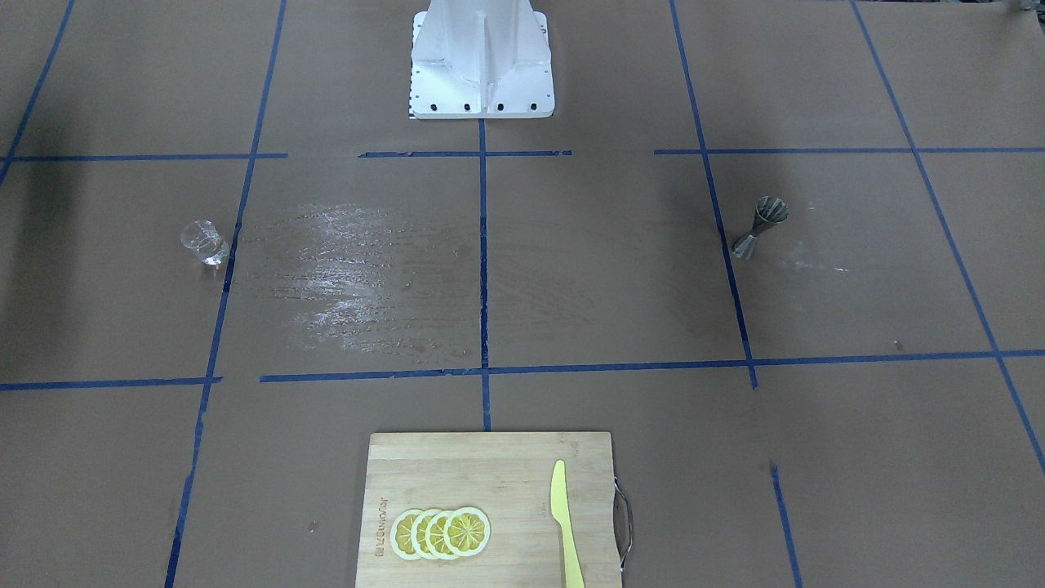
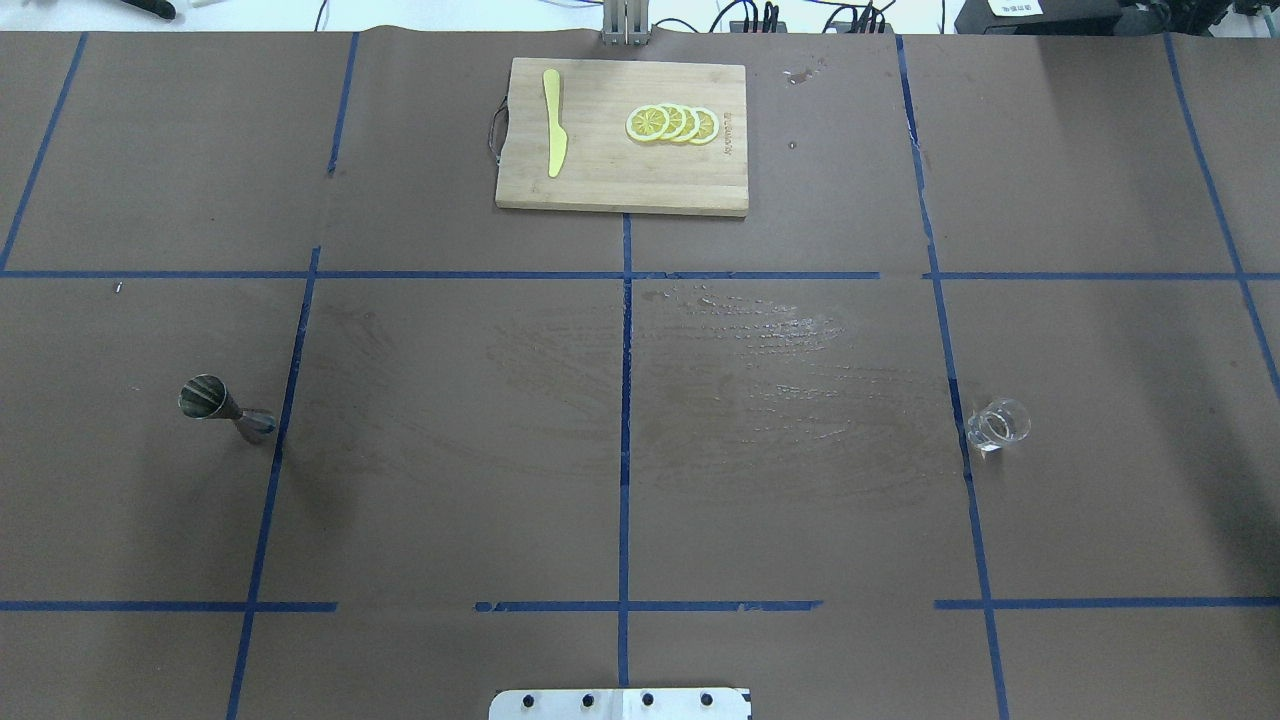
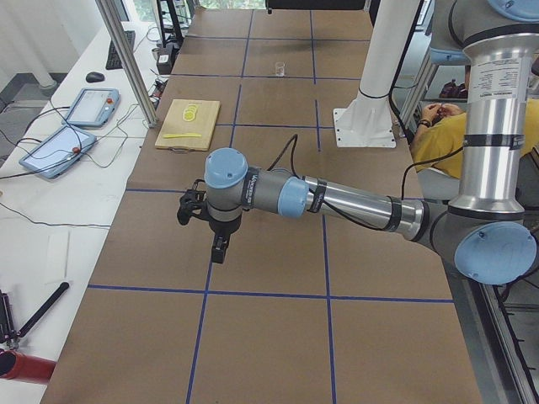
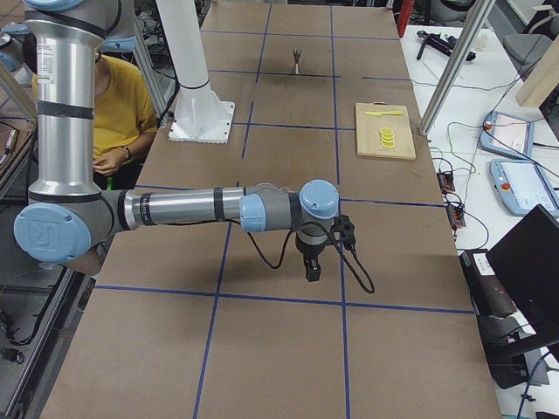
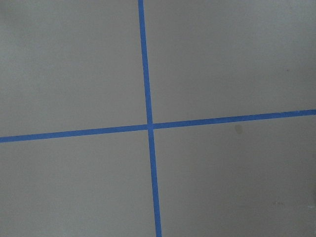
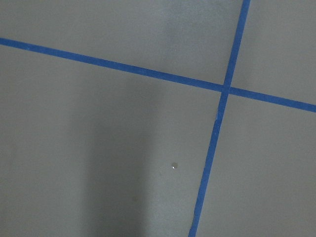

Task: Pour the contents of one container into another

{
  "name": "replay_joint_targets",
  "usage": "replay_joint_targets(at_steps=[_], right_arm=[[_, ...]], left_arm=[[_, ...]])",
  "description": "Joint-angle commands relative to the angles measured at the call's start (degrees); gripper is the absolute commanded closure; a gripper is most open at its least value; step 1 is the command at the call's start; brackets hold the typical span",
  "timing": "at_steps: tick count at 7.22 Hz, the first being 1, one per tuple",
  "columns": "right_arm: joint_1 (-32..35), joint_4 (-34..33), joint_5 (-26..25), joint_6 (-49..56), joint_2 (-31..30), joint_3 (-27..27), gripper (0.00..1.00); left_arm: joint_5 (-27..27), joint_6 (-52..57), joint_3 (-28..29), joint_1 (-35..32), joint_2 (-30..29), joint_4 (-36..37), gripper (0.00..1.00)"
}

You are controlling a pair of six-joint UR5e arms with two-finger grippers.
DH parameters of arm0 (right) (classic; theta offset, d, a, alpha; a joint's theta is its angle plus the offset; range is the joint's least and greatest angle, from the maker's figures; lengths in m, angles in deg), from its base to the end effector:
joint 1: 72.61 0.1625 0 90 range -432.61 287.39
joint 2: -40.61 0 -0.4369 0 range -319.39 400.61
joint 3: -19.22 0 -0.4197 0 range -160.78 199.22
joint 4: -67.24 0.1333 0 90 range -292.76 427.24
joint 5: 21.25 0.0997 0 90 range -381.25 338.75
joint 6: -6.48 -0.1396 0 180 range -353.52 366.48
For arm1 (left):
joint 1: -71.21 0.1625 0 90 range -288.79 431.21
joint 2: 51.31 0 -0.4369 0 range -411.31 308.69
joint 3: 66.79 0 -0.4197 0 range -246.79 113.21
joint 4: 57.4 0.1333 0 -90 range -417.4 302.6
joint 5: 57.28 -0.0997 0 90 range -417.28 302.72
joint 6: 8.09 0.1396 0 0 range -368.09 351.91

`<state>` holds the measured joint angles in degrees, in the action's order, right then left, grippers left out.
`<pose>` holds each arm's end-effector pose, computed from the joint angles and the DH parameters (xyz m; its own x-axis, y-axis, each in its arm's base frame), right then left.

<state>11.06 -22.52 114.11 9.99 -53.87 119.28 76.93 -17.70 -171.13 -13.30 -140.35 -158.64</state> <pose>-0.0206 -0.4935 0.6447 0.6824 -0.2094 0.7003 0.1517 0.9778 0.1446 0.0152 -0.5343 0.5516 0.6906 0.2016 -0.6946 0.0287 0.9519 0.3049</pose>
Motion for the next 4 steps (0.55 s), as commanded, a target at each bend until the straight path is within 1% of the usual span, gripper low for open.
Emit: replay_joint_targets(at_steps=[1,2,3,4], right_arm=[[0.0,0.0,0.7,0.0,0.1,0.2,0.00],[0.0,0.0,0.7,0.0,0.1,0.2,0.00],[0.0,0.1,0.7,0.0,0.1,0.2,0.00],[0.0,0.0,0.7,0.0,0.1,0.2,0.00]], left_arm=[[-4.4,-19.7,-0.1,14.0,0.0,-20.0,0.00],[-10.2,-30.8,-0.7,19.3,0.1,-28.4,0.00],[-15.9,-35.3,-1.4,23.3,0.7,-34.8,0.00],[-19.9,-37.9,-3.3,24.4,1.9,-40.7,0.00]])
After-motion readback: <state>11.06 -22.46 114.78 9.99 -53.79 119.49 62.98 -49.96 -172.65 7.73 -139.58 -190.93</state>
